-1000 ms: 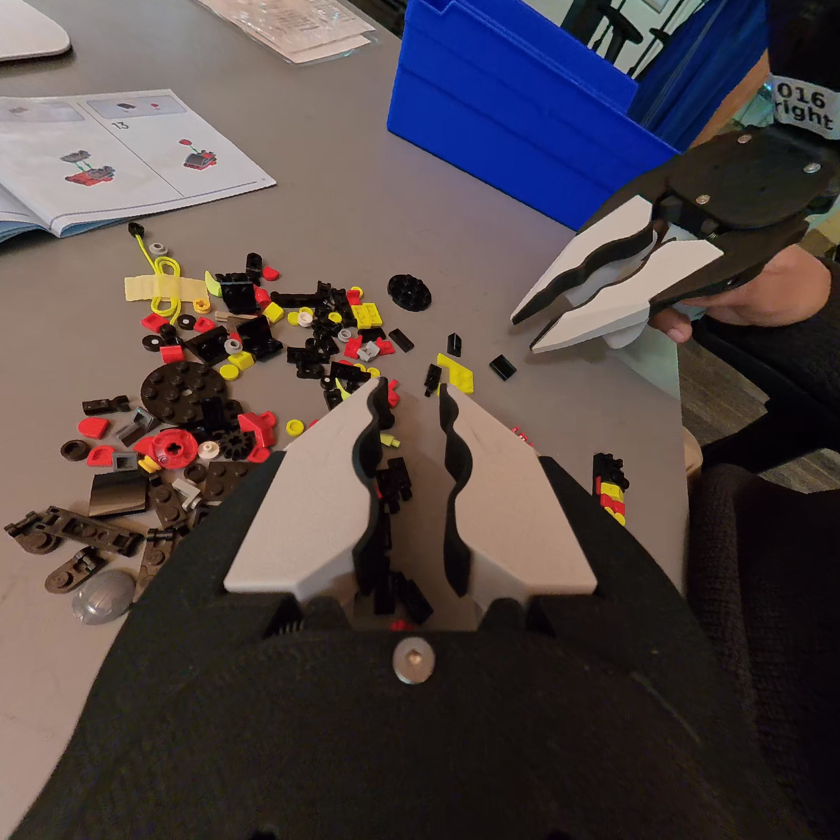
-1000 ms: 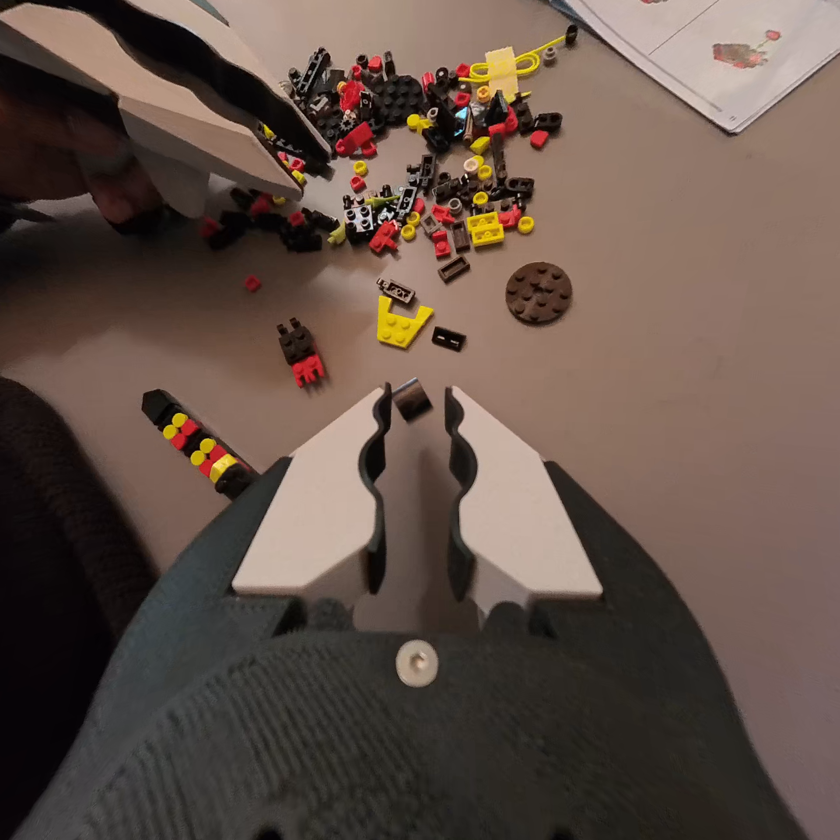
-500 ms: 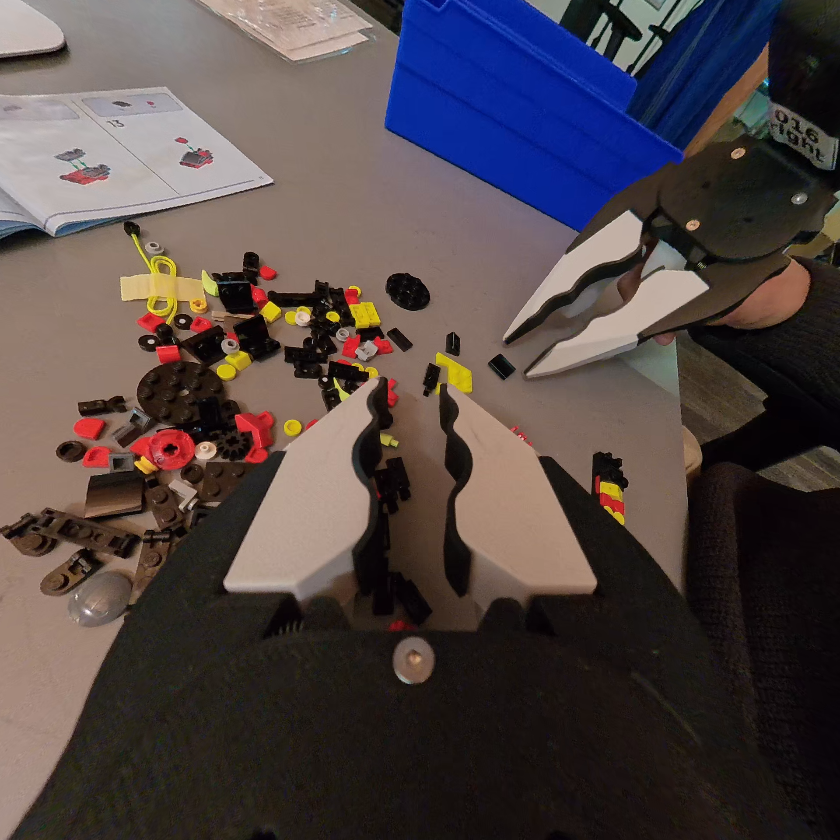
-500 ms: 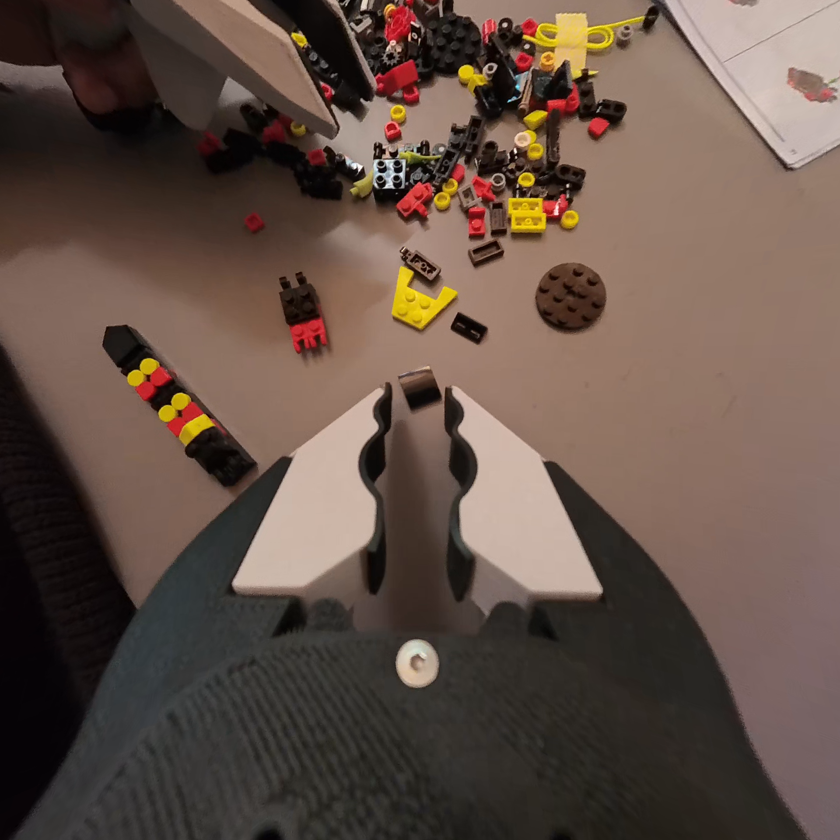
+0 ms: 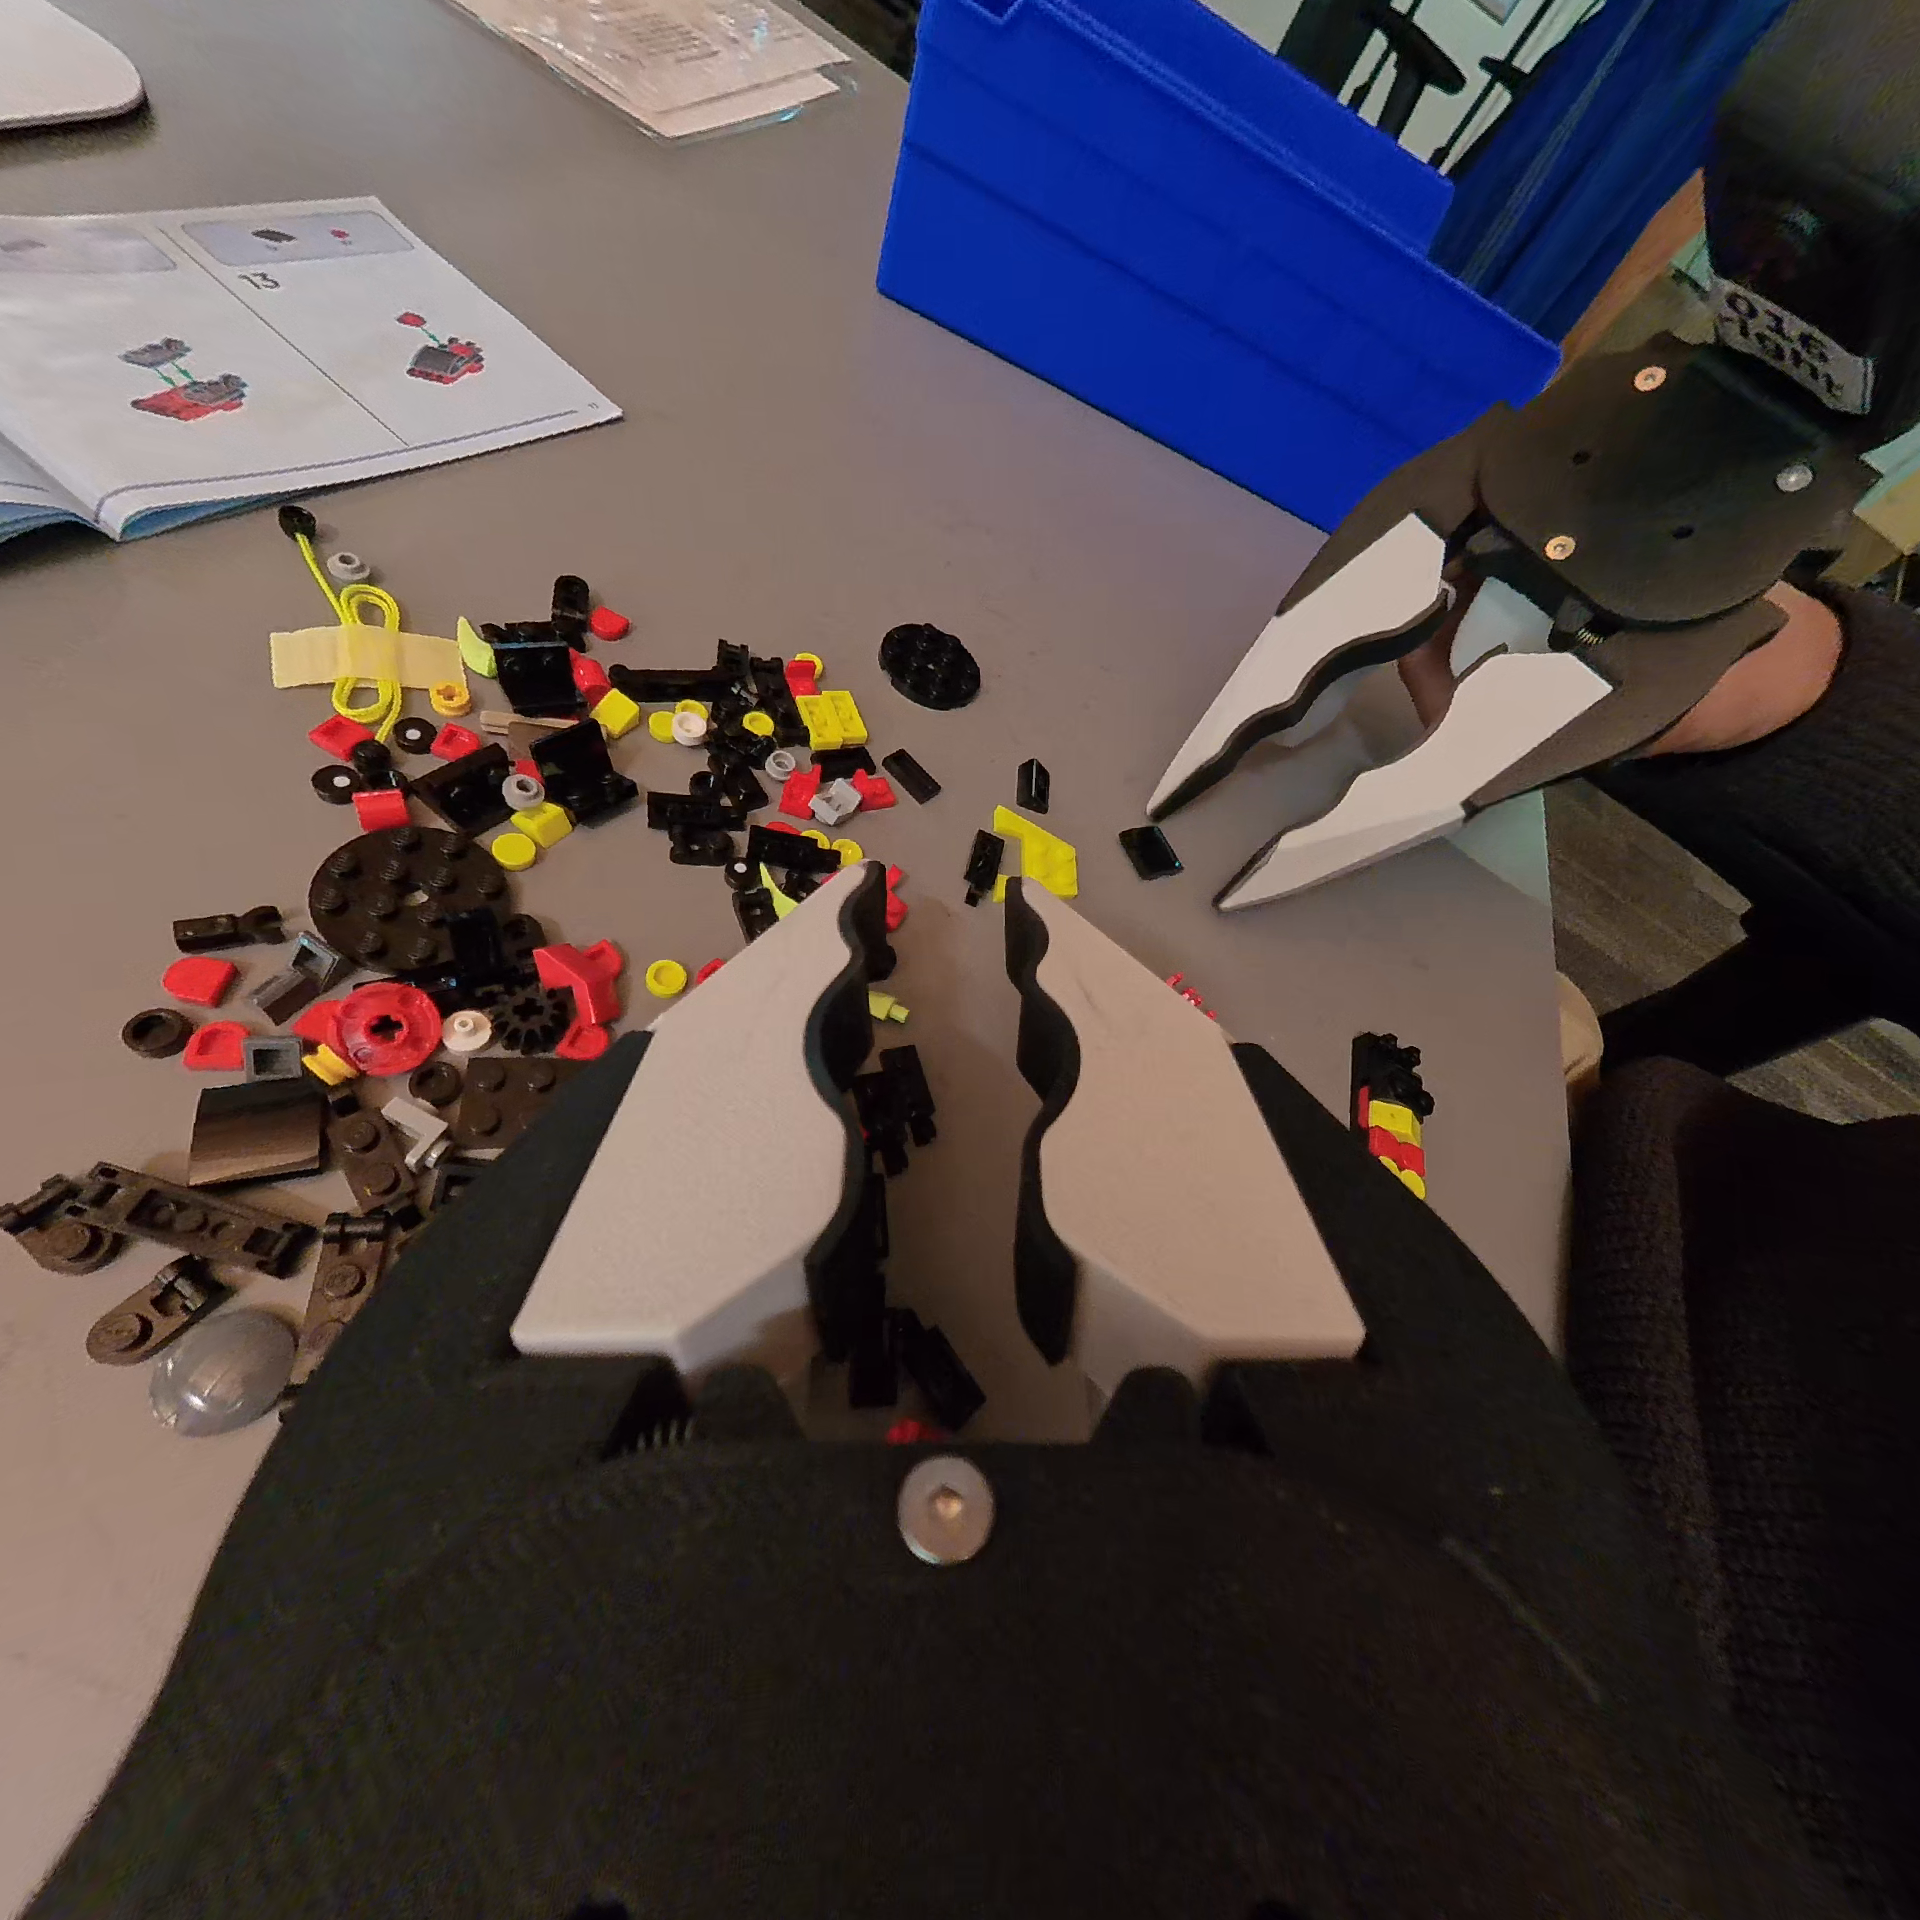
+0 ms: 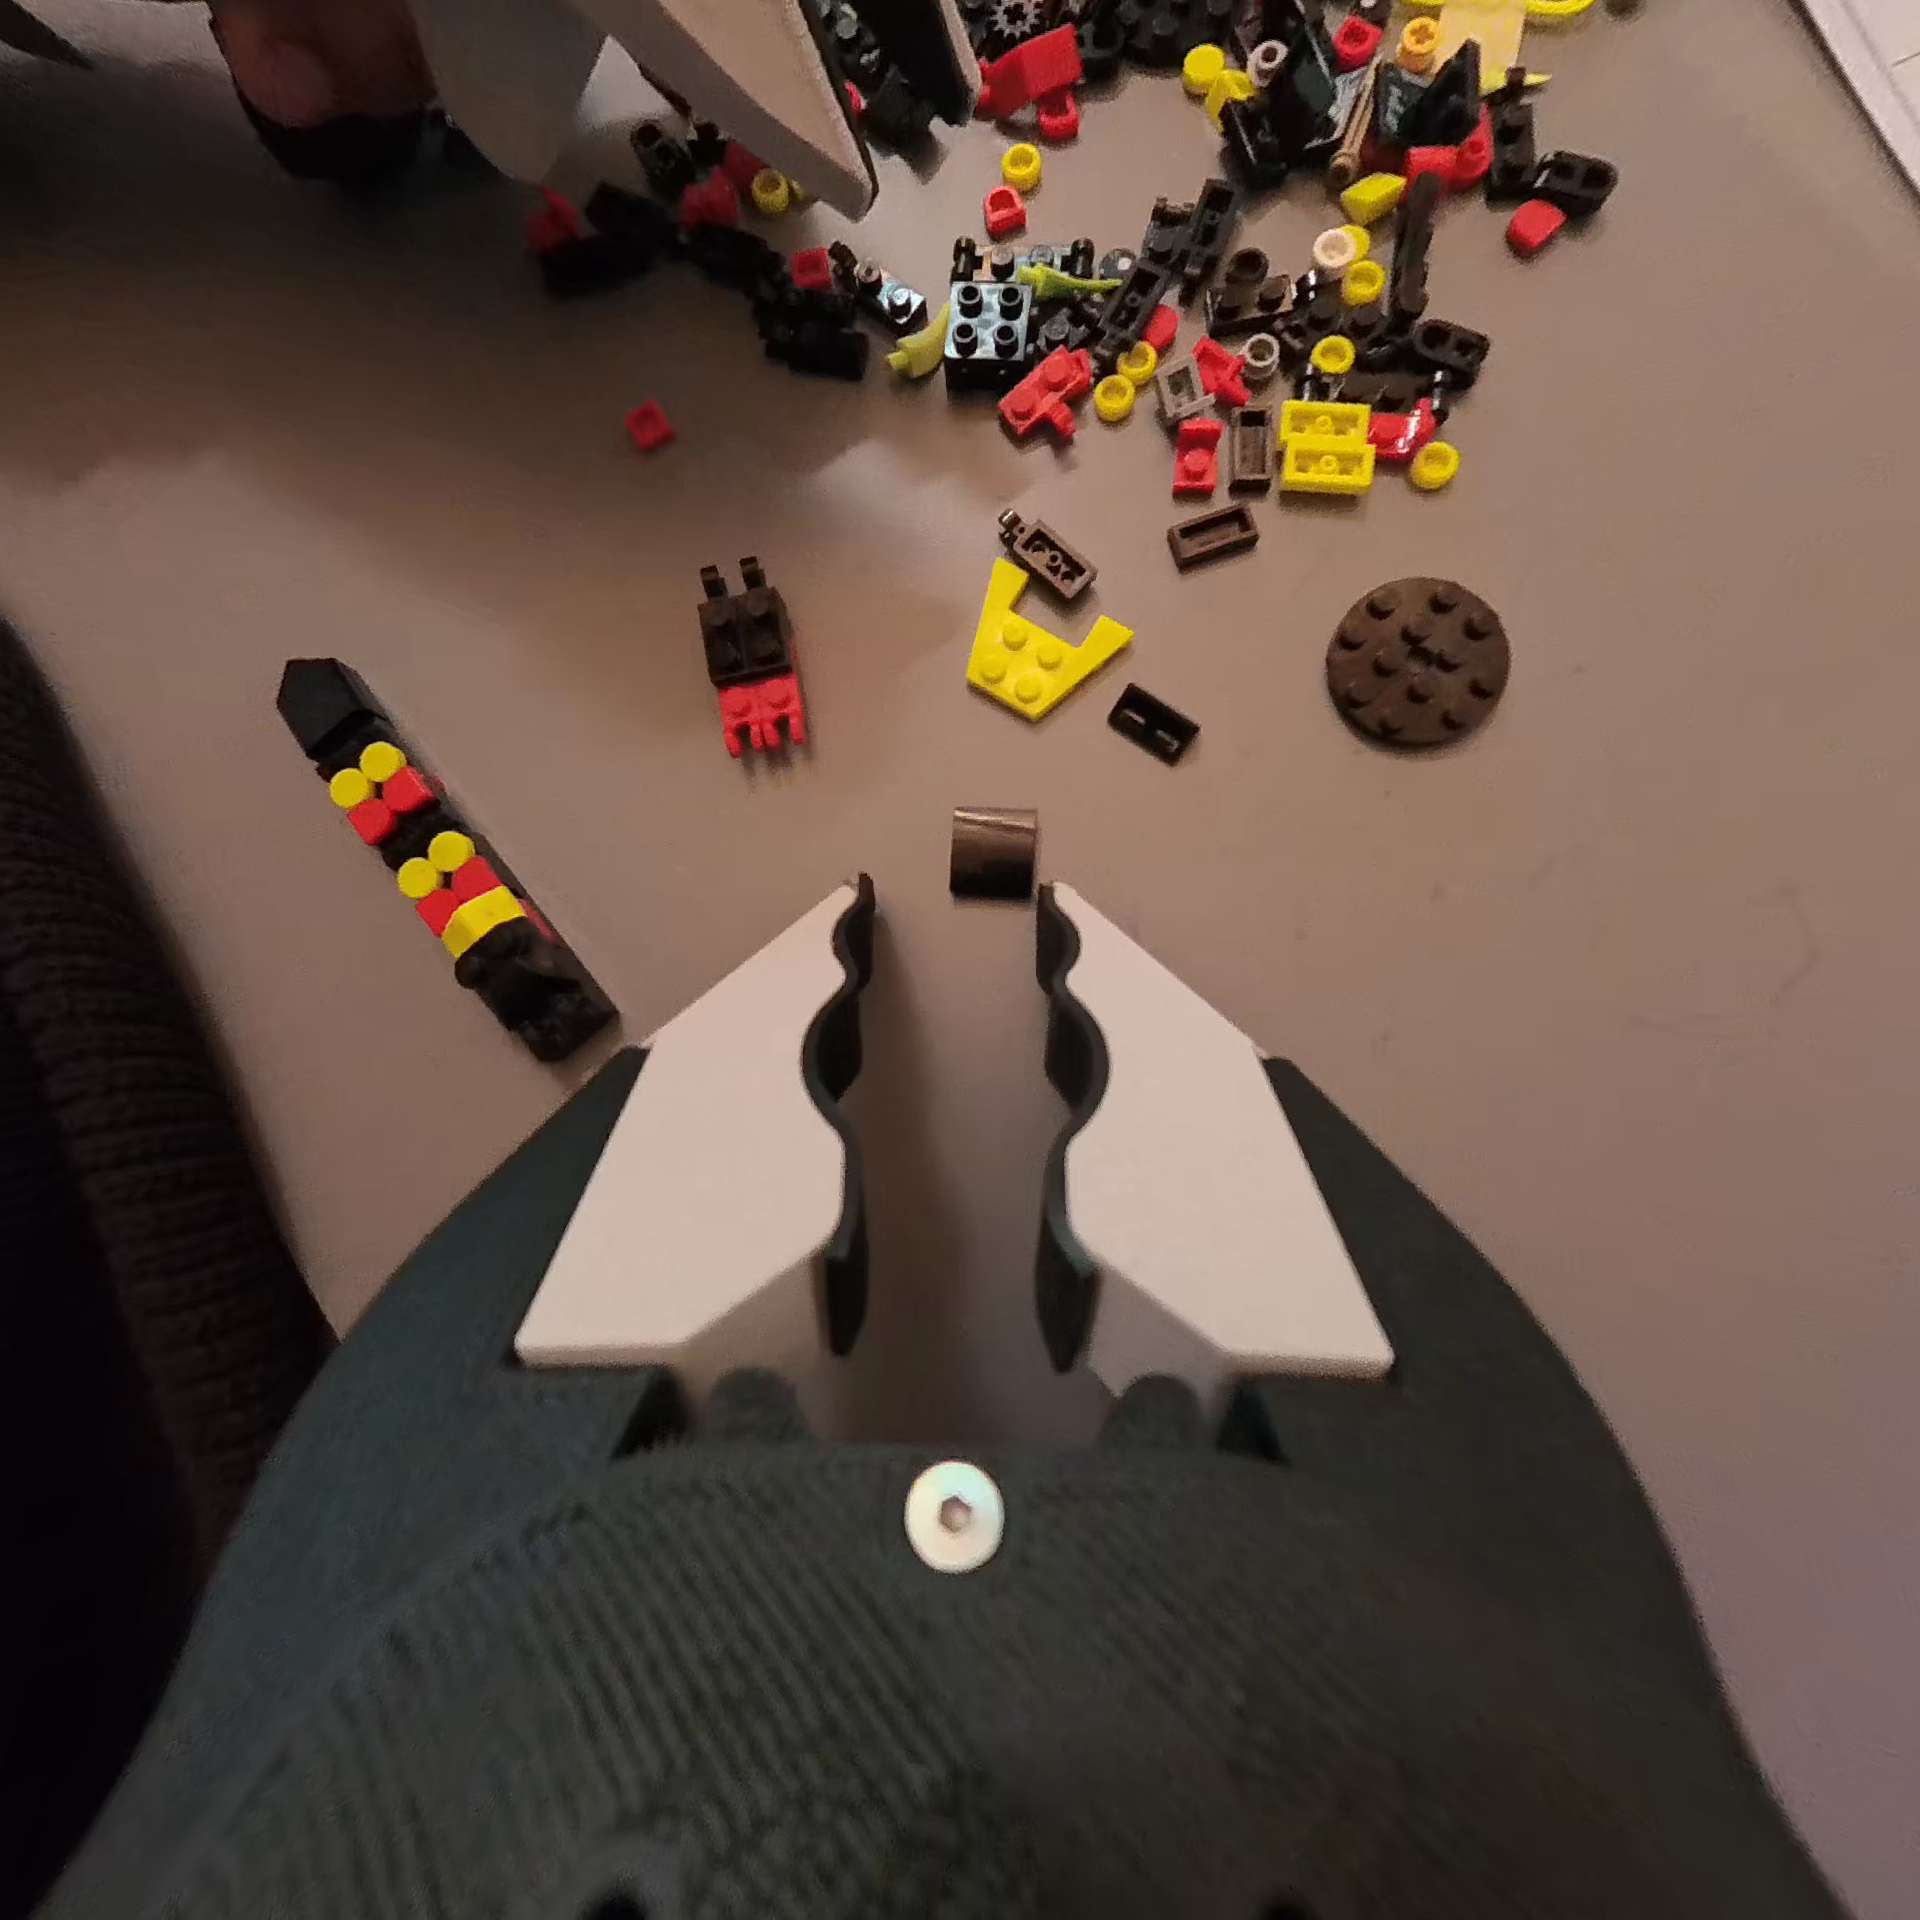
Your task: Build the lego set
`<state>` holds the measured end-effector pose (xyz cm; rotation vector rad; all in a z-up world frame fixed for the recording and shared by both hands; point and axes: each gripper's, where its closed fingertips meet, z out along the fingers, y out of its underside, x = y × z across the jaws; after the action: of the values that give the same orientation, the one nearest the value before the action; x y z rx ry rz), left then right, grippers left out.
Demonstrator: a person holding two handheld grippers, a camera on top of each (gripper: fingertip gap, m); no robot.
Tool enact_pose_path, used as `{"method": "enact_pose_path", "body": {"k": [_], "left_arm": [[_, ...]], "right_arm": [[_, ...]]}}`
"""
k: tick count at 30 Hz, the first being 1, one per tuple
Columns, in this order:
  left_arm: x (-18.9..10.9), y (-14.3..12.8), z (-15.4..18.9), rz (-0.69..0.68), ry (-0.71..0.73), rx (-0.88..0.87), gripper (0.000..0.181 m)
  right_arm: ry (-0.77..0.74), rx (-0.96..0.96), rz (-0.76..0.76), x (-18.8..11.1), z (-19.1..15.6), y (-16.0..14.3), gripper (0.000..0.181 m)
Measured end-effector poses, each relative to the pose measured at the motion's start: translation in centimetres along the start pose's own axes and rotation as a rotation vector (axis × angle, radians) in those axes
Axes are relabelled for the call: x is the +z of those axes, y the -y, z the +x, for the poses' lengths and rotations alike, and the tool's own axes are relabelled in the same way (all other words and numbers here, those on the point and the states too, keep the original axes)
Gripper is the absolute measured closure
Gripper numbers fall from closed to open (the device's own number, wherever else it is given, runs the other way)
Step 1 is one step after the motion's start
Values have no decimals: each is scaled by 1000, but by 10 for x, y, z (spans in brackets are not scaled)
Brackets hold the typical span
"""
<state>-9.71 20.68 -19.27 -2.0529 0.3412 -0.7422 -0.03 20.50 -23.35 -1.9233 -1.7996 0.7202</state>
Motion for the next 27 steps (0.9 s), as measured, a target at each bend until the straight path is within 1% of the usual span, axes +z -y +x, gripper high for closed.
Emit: {"method": "enact_pose_path", "body": {"k": [6, 13, 18, 22, 25, 27], "left_arm": [[0, 0, 0, -1, 0, 0, 161], [0, 0, 0, -1, 1, 1, 160], [0, 1, 0, 1, 2, 2, 161], [-1, 2, 0, 6, 3, 2, 161], [-4, 6, 5, 23, -9, -10, 160], [-8, 11, 10, 47, -13, -12, 160]], "right_arm": [[-39, 55, 40, -7, 10, 6, 153], [-97, 118, 187, -28, 26, 27, 161], [-101, 126, 271, -39, 28, 38, 164], [-167, 44, 334, -47, 31, 47, 164], [-247, -47, 327, -49, 31, 50, 163], [-273, -96, 316, -48, 28, 51, 163]]}}
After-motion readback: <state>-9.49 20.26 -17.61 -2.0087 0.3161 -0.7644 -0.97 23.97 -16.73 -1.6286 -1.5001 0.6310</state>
